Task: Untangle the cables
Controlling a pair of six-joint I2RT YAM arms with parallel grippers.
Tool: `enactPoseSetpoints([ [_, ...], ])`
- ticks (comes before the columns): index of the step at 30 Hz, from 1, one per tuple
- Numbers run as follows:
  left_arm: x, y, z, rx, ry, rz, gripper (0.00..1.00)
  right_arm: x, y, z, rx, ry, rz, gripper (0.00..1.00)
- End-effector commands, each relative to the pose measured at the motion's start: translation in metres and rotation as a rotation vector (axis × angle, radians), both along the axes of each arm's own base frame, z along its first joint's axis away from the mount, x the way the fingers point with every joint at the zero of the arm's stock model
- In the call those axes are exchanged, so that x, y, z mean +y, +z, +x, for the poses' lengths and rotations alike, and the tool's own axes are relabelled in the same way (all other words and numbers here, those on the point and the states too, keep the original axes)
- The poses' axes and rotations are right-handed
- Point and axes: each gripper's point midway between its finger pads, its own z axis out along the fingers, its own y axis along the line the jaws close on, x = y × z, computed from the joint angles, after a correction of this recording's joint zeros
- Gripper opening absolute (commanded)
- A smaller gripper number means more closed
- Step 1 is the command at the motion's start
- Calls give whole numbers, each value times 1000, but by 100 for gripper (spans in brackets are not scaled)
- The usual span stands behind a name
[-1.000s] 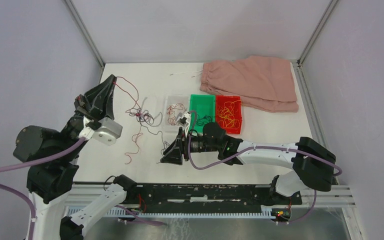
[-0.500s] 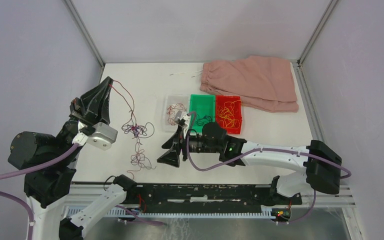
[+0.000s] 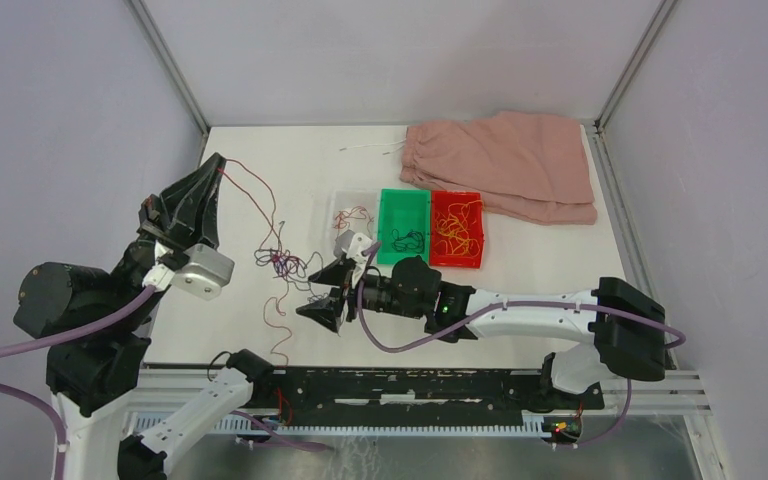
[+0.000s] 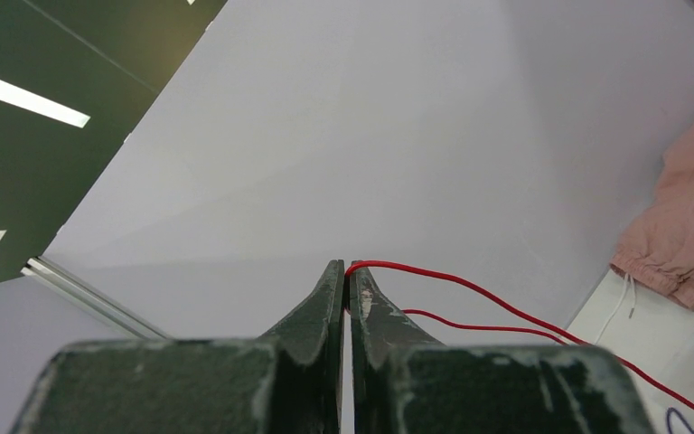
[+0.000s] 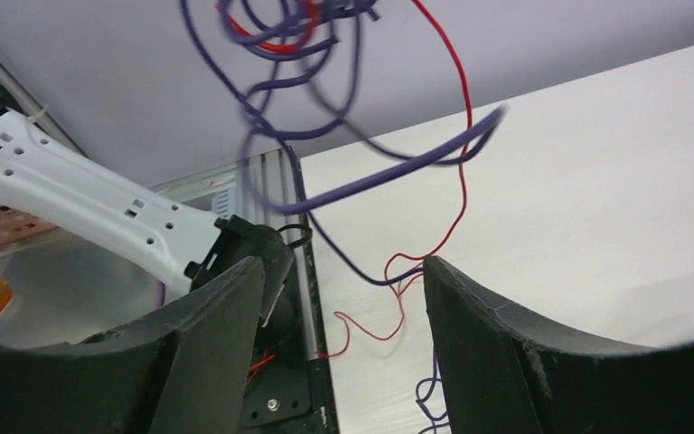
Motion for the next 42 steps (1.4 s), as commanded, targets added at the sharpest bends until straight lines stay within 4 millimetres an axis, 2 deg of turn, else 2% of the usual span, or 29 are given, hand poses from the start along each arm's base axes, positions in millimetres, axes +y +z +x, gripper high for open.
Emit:
enactPoseSetpoints([
  [1, 1, 12, -6, 2, -24, -52, 8, 3, 44, 13, -131, -64, 115, 71],
  [7, 1, 10, -6, 7, -27, -56, 8, 26, 50, 4, -133, 22, 115, 67],
  [14, 1, 12, -8, 8, -28, -54, 8, 34, 52, 24, -151, -70, 113, 58],
  [17, 1, 11, -7, 13, -29, -52, 8, 37, 55, 26, -152, -73, 119, 56],
  [24, 2, 10, -5, 17, -19, -51, 8, 46, 61, 11, -124, 17, 144, 46],
  [32, 2, 8, -3, 22, -12, -46, 8, 54, 64, -3, -101, 79, 164, 46],
  [33, 2, 8, -3, 21, -12, -45, 8, 55, 63, -3, -100, 78, 162, 41],
  [37, 4, 8, -2, 14, 3, -35, 8, 52, 57, -3, -69, 72, 124, 5],
  [38, 4, 7, -1, 11, 9, -28, 8, 49, 52, -3, -59, 69, 108, 1],
  [42, 13, 6, 9, -16, 91, -1, 7, 19, 29, 3, -23, -13, 56, 1],
])
